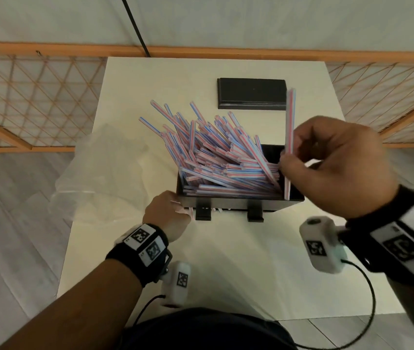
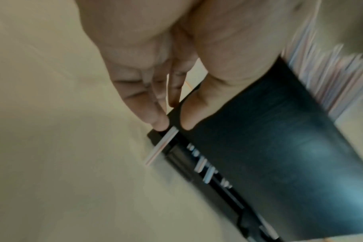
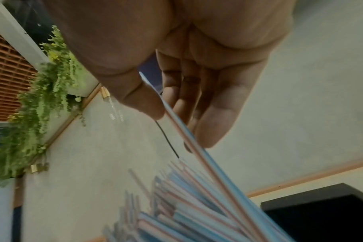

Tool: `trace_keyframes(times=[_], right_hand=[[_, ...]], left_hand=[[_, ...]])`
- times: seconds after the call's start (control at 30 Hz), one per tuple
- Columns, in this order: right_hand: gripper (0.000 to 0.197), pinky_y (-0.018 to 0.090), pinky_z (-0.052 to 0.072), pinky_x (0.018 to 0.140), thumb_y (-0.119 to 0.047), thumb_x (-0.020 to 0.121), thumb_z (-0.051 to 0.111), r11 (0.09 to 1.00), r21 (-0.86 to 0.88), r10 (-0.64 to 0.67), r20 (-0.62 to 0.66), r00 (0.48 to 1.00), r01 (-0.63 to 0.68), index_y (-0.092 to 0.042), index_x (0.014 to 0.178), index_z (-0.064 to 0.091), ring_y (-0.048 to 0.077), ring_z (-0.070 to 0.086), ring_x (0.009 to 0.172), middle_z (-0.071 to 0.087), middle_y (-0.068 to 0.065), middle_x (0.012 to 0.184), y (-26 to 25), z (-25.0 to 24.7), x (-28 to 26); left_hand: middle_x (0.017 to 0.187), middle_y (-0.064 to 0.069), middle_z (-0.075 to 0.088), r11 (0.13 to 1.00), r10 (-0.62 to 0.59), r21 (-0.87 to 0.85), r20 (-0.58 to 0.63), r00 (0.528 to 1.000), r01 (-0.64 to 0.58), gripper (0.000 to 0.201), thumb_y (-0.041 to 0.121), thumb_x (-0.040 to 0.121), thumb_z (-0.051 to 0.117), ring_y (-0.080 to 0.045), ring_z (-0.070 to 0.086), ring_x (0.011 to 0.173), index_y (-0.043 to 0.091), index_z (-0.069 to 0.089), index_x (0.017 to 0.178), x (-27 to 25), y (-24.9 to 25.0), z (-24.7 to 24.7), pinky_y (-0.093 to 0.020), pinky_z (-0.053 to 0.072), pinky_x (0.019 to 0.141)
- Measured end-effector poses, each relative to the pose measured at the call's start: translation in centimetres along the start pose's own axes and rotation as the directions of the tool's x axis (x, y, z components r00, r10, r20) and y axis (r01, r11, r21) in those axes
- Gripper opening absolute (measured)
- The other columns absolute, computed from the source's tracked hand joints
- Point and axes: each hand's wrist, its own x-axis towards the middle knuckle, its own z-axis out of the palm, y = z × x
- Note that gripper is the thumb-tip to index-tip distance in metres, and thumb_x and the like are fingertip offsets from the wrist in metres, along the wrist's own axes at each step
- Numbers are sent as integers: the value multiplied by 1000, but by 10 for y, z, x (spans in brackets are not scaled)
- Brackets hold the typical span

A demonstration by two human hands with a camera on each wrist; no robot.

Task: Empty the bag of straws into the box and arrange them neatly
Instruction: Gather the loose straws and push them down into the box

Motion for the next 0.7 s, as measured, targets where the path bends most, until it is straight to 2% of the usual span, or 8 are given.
trace_keyframes(times=[0.07,0.13,0.2,0.3,0.37,0.53,0.63,0.7], right_hand=[[12,8,43,54,-14,75,73,999,-42,31,-38,999,-32,-20,73,63,12,66,63,66,-10,65,11,9,10],[10,3,40,57,-15,76,73,991,-81,107,-11,994,-107,-20,76,65,3,66,70,66,-13,67,25,22,14],[11,1,41,60,-16,76,74,979,-101,180,44,983,-174,-20,82,66,-2,65,72,67,-13,71,36,34,12],[16,12,48,64,-19,76,74,974,-144,189,76,979,-177,-21,88,64,9,64,70,68,-7,80,51,47,3],[15,7,41,60,-17,76,74,979,-131,165,62,984,-156,-20,85,62,13,62,69,65,-4,79,58,53,-4],[16,8,38,60,-7,77,69,987,-40,157,76,985,-154,-17,80,57,12,54,67,61,-1,78,75,66,-20],[17,11,38,61,-6,77,69,994,-39,105,75,992,-103,-16,79,55,13,51,68,57,-2,78,84,72,-26],[16,13,38,62,-6,78,69,996,-60,69,72,995,-65,-16,79,55,13,49,67,55,-2,78,87,75,-27]], left_hand=[[98,-3,76,998,-64,-10,-2,998,64,43,39,62,72,-38,74,94,24,71,102,8,-7,10,-44,63,84],[92,-6,80,988,-127,-90,-7,992,126,51,47,50,73,-39,77,88,24,73,96,22,-17,21,-54,65,79],[81,-5,80,969,-187,-169,-16,982,181,41,36,57,83,-29,78,72,21,74,95,25,-16,25,-45,67,70],[79,-8,79,940,-246,-250,-16,969,234,34,19,73,87,-18,74,54,13,73,103,26,-15,33,-31,61,56],[84,-8,79,921,-278,-294,-38,960,255,36,19,76,89,-16,76,55,13,70,106,27,-16,40,-30,61,54],[84,-9,78,862,-328,-422,-39,944,282,39,13,79,89,-20,76,56,11,65,110,27,-15,48,-29,58,51],[86,-17,77,844,-331,-457,-33,943,280,37,4,80,86,-28,76,58,6,63,108,26,-16,46,-35,62,58],[87,-18,78,864,-293,-438,-36,956,248,41,7,75,87,-31,78,62,5,63,109,23,-18,42,-37,62,64]])
